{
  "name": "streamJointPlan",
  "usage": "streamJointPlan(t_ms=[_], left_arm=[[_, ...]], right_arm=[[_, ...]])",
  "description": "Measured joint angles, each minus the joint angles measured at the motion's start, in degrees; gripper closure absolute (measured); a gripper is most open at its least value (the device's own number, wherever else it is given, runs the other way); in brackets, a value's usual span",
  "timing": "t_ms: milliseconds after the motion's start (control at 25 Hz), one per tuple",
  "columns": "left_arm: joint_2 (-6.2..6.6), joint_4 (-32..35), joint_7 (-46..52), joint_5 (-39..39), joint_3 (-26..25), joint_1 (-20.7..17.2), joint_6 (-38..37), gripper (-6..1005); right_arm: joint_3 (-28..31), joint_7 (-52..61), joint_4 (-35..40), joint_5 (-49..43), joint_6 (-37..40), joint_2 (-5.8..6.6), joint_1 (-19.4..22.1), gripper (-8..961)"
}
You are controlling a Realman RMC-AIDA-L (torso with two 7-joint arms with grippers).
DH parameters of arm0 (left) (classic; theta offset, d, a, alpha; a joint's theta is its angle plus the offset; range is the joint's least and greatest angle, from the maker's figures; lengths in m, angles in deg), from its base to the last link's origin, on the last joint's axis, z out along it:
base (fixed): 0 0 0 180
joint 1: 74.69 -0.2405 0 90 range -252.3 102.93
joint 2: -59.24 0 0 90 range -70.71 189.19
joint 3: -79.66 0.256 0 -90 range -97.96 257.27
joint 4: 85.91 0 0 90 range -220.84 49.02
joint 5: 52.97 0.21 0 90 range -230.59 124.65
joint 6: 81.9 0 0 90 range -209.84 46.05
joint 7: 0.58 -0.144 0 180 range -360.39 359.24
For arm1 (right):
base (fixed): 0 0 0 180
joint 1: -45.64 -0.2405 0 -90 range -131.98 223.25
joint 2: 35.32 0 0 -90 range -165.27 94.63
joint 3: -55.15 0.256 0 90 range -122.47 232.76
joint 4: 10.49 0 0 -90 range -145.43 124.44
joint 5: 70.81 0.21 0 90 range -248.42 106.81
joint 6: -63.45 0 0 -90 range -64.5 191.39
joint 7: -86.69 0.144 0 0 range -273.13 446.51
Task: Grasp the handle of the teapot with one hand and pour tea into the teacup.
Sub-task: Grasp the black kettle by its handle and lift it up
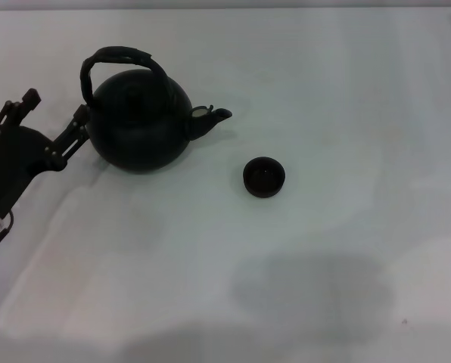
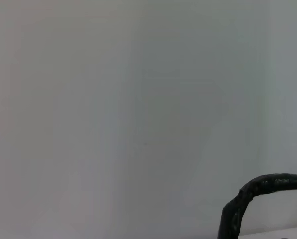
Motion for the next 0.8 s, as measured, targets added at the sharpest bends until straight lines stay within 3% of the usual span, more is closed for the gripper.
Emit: streamJointPlan(t_ms=[800], left_arm=[[-0.31, -0.22, -4.51, -1.10, -0.72, 6.17, 8.27, 208]], right_arm=[[0.02, 0.17, -0.27, 0.00, -0.06, -0.12, -0.11, 88]])
